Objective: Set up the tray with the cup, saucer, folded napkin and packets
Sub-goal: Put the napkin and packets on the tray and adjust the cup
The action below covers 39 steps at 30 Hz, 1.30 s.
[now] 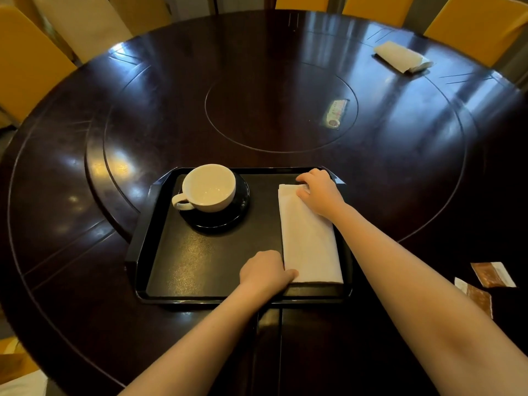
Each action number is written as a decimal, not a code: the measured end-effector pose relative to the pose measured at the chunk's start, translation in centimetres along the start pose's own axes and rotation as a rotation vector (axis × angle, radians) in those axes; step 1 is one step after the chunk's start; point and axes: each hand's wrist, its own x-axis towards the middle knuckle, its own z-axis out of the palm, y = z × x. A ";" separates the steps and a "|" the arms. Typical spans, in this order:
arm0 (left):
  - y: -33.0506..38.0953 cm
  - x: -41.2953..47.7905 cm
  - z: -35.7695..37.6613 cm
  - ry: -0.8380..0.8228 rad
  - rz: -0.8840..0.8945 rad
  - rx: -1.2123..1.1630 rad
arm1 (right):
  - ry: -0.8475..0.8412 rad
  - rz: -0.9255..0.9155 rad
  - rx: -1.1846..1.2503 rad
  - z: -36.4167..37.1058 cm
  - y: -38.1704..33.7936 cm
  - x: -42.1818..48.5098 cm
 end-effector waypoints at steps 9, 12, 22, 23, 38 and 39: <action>1.1 1.5 -5.6 0.202 0.123 -0.021 | -0.027 0.077 0.095 -4.5 0.4 -5.3; 3.4 0.7 -7.1 0.156 0.259 -0.117 | -0.128 0.176 0.135 -7.3 1.3 -8.7; 16.6 -2.2 -4.1 -0.111 0.488 -0.338 | -0.135 0.455 0.294 -15.9 8.9 -20.4; 17.7 -2.1 -3.0 -0.138 0.506 -0.339 | -0.129 0.473 0.282 -16.3 10.1 -21.4; 21.1 1.4 16.7 -0.015 0.561 0.212 | 0.104 0.647 -0.127 -5.3 21.6 -29.3; 20.8 1.7 17.1 0.032 0.571 0.241 | 0.122 0.621 -0.158 -4.8 21.9 -29.2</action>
